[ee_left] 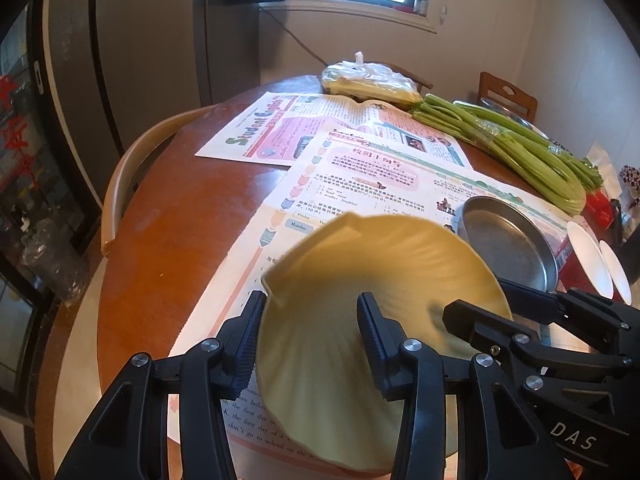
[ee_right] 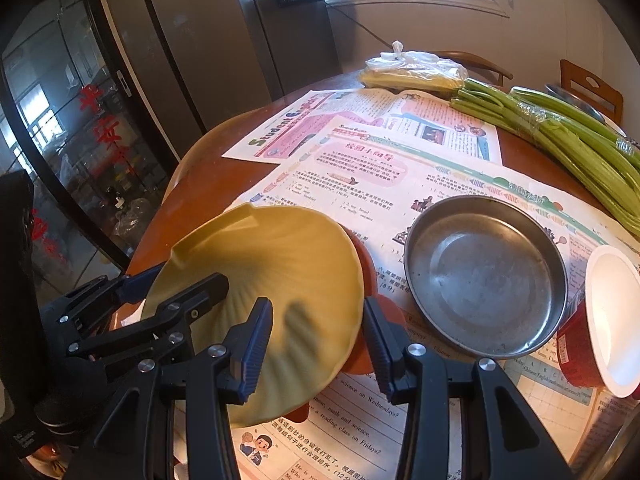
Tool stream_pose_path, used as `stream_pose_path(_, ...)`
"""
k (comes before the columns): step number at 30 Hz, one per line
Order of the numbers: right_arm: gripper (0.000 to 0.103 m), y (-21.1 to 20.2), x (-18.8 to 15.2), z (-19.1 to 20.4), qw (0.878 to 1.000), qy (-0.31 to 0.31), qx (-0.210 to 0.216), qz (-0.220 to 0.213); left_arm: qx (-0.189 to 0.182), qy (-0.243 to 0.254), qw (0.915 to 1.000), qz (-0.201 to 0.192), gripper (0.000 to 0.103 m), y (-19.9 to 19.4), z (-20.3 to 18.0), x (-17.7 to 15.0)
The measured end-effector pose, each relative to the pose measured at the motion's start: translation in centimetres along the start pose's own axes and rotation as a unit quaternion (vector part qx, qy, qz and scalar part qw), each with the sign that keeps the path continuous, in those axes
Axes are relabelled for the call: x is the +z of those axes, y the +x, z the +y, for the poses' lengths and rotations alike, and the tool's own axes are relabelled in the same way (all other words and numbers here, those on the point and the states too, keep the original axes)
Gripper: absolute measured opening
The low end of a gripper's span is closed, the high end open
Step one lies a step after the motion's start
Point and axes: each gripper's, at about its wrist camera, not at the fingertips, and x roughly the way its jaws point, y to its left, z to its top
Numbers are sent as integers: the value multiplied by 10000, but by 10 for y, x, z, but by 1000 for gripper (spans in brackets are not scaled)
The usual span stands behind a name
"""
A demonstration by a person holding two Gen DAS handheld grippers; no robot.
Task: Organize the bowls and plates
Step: 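Lower the yellow plate into the pink plate with the left tool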
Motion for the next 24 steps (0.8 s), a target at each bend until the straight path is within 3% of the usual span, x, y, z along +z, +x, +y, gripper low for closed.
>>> stream_pose_path(12,46,-6,-6,-1,9999,-44,-106,-43,181,103,9998,-49,48,1,-1,-3)
stream_pose_path(15,46,-10,-8,-9,9999,123,-2,-116,196,102,9998,-12,48,3,0,-4)
stream_pose_path(24,46,-7,-10,-19,9996,160,-242,-76,286,-17,9994,182,49,15,10,-10)
